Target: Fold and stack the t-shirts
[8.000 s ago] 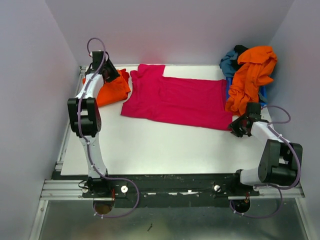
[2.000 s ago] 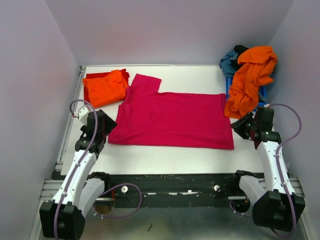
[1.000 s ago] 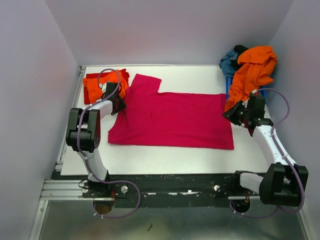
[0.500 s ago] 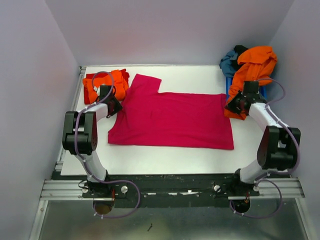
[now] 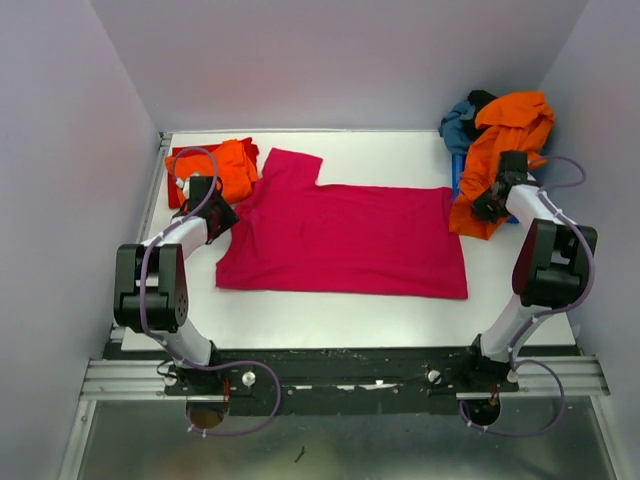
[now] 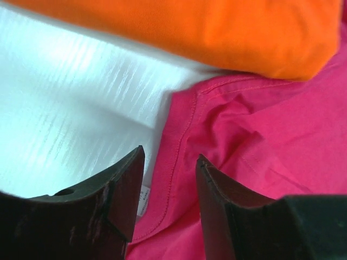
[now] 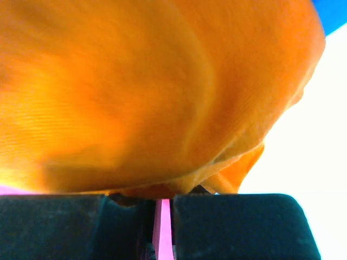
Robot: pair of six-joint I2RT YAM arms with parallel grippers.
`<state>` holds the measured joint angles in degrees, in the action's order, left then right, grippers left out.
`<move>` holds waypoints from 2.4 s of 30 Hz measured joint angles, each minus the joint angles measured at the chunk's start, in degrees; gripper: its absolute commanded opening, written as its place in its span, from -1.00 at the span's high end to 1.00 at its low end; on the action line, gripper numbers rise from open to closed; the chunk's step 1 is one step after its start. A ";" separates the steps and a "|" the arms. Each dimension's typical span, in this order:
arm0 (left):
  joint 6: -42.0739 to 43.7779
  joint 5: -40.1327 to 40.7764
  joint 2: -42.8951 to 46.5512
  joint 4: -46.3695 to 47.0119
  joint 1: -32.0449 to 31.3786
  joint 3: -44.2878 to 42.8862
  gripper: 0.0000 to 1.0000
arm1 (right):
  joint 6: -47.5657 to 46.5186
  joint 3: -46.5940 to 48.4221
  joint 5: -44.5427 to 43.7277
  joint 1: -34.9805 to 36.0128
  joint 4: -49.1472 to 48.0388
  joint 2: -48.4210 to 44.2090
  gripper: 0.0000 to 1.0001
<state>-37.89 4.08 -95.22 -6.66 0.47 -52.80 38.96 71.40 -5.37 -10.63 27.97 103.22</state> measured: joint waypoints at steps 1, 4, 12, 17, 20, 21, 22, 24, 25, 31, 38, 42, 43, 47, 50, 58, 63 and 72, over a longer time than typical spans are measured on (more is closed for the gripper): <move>0.02 0.20 0.46 -0.22 0.02 -0.02 -0.14 | -0.02 0.59 -0.02 -0.20 0.11 0.00 0.59; 0.00 0.42 3.37 -0.94 0.04 -0.87 -0.18 | -0.46 -0.74 1.22 -0.17 -1.29 -1.77 0.52; 1.79 0.42 4.35 -1.86 -3.28 -7.72 -0.24 | -3.96 -10.64 5.05 5.22 -4.74 -15.56 0.56; 5.18 -0.85 -4.74 -2.97 -6.62 -22.40 -0.25 | -8.66 -4.52 4.90 9.44 -5.46 -13.11 0.56; 6.73 -1.55 -14.16 -4.57 -7.76 -34.97 -0.22 | -10.91 0.39 4.09 11.30 -5.18 -9.77 0.56; 7.02 -1.79 -16.70 -4.72 -8.02 -38.27 -0.22 | -11.52 1.97 3.58 11.74 -5.05 -8.50 0.56; 7.26 -1.90 -19.06 -5.73 -8.17 -41.24 -0.22 | -12.09 3.63 3.10 12.11 -4.72 -7.10 0.56; 7.63 -2.12 -24.39 -7.02 -8.33 -47.69 -0.22 | -13.11 6.62 2.14 12.85 -4.09 -4.39 0.56; 7.69 -2.16 -27.39 -7.96 -8.37 -51.49 -0.22 | -13.57 8.15 1.57 13.16 -3.65 -2.99 0.56; 7.65 -1.68 -40.26 -11.45 -8.59 -66.01 -0.21 | -15.15 14.53 -0.61 13.94 -1.29 3.32 0.56; 5.99 0.37 -52.15 -16.81 -9.35 -81.22 -0.19 | -16.37 19.47 -3.10 13.94 -0.02 7.76 0.55; 4.81 2.27 -54.23 -19.39 -9.66 -82.95 -0.19 | -17.03 22.14 -4.70 13.97 1.20 10.56 0.48; 4.61 2.75 -54.40 -19.87 -9.70 -82.95 -0.19 | -17.11 22.69 -5.07 13.97 1.49 11.28 0.44; 4.07 4.24 -54.93 -21.31 -9.70 -82.88 -0.16 | -17.75 25.35 -6.58 13.97 3.19 14.23 0.39; 3.61 4.33 -54.95 -21.77 -9.70 -82.84 -0.10 | -17.92 27.98 -8.26 13.97 4.79 17.07 0.37; 2.49 3.23 -55.36 -21.70 -9.31 -83.06 0.52 | -18.14 31.65 -10.86 13.94 8.15 21.77 0.38; 2.01 0.31 -56.02 -21.00 -8.76 -83.45 1.00 | -18.16 31.67 -10.84 13.62 8.74 21.77 0.37; 1.92 -5.40 -52.30 -12.24 -8.09 -74.07 1.00 | -18.64 33.68 -10.49 12.26 9.92 22.49 0.33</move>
<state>-35.97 -1.32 -147.52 -18.90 -7.62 -126.87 20.32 105.08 -15.86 1.63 37.89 125.71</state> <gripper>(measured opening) 0.008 0.328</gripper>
